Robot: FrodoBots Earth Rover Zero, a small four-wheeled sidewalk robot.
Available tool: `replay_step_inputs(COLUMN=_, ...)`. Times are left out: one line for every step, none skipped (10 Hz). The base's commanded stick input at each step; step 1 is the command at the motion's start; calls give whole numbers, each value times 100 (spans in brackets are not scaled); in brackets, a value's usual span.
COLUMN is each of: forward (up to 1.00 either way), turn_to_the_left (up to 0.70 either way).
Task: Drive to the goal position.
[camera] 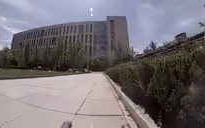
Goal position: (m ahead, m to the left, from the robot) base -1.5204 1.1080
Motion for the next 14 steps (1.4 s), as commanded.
replay_step_inputs(forward=2, turn_to_the_left=0)
replay_step_inputs(forward=0, turn_to_the_left=0)
replay_step_inputs(forward=2, turn_to_the_left=0)
replay_step_inputs(forward=4, turn_to_the_left=0)
replay_step_inputs(forward=3, turn_to_the_left=0)
replay_step_inputs(forward=1, turn_to_the_left=0)
replay_step_inputs(forward=1, turn_to_the_left=0)
replay_step_inputs(forward=3, turn_to_the_left=0)
replay_step_inputs(forward=4, turn_to_the_left=0)
replay_step_inputs(forward=2, turn_to_the_left=0)
replay_step_inputs(forward=0, turn_to_the_left=0)
replay_step_inputs(forward=0, turn_to_the_left=0)
replay_step_inputs(forward=0, turn_to_the_left=0)
replay_step_inputs(forward=0, turn_to_the_left=0)
